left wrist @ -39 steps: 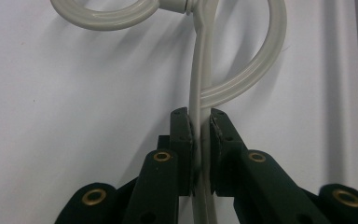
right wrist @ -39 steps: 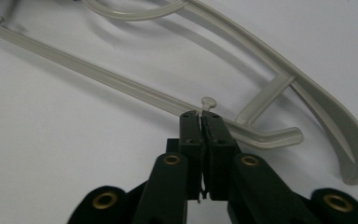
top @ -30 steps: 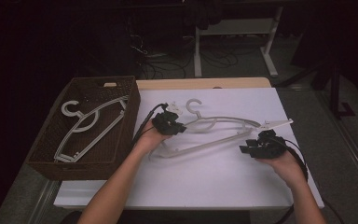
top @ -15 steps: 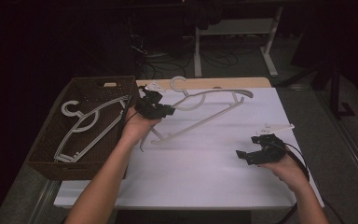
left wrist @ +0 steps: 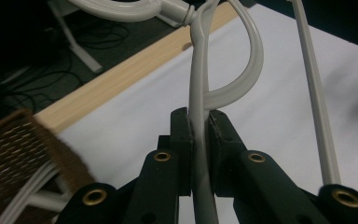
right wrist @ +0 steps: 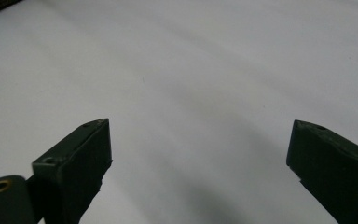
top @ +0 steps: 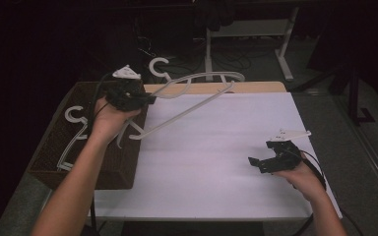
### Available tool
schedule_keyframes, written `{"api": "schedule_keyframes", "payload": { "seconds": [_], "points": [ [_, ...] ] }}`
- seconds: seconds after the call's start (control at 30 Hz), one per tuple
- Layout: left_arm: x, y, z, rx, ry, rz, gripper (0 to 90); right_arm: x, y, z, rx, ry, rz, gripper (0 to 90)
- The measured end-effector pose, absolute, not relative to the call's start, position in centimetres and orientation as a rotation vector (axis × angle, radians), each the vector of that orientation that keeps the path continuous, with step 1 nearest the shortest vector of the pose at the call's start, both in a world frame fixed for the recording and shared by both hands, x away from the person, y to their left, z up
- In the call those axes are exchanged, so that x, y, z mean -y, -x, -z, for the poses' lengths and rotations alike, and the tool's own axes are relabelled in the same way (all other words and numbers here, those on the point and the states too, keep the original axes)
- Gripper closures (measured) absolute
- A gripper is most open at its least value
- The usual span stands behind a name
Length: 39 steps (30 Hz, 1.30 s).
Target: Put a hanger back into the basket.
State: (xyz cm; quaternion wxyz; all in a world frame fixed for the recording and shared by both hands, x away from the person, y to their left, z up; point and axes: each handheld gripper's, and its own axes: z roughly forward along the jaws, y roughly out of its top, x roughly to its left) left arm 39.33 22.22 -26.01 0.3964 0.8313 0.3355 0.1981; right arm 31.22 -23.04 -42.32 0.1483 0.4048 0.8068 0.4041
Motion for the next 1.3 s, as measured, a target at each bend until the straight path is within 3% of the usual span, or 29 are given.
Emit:
{"api": "schedule_keyframes", "payload": {
  "seconds": [0.43,0.87,1.3],
  "points": [
    [-31.3,-38.6,25.4,-0.958,-2.038,-0.608,82.2,22.6,-30.8,42.4,-2.334,-1.139,-1.186,0.0],
    [-41.4,-37.1,27.7,-1.154,-1.989,-0.717,82.2,22.7,-30.8,42.9,-2.333,-1.161,-1.160,0.0],
    [-47.2,-36.3,30.0,-1.282,-2.033,-0.741,82.2,22.6,-31.0,43.1,-2.339,-1.163,-1.142,0.0]
  ]
}}
